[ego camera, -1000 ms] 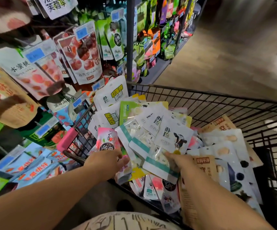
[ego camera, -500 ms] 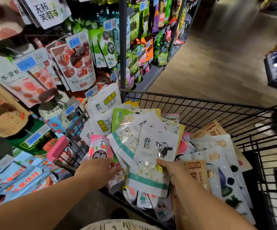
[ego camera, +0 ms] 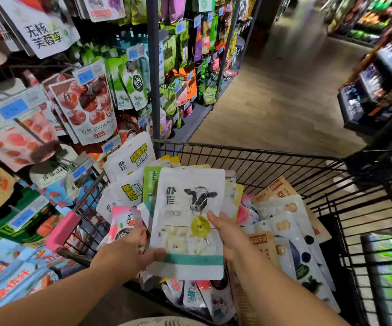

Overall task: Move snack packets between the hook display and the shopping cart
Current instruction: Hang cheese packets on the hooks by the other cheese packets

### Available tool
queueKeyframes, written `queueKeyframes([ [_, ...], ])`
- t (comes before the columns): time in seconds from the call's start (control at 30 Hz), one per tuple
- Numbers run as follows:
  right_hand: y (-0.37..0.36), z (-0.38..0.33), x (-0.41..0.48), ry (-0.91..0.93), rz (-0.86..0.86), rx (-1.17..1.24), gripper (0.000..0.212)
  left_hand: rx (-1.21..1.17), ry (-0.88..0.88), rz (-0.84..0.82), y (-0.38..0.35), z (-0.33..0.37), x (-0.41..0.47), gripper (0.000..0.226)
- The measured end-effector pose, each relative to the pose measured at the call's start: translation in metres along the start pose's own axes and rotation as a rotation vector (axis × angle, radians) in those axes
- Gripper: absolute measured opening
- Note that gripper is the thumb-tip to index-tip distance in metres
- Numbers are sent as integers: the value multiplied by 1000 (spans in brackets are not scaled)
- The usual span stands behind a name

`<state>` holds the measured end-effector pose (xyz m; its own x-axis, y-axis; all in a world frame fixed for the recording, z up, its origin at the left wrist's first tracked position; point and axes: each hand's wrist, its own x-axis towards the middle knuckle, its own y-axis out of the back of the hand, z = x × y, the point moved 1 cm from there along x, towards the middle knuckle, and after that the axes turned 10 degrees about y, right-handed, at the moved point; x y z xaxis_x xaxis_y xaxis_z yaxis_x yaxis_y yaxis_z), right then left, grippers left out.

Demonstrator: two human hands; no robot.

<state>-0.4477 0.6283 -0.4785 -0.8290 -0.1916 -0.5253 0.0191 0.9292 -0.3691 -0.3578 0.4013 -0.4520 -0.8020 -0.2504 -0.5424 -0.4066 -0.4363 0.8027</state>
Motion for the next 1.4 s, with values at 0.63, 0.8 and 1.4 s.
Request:
queueKeyframes([
  [0.63, 8, 31, 29, -147, 318, -655, 60, 92, -66, 7, 4, -10, 1, 44],
  [0.8, 22, 40, 28, -307, 309, -456, 43, 71, -47, 43, 0, -9, 6, 51],
  [1.4, 38, 62, 44, -331, 385, -225, 21, 12, 33, 73, 6, 4, -6, 48],
])
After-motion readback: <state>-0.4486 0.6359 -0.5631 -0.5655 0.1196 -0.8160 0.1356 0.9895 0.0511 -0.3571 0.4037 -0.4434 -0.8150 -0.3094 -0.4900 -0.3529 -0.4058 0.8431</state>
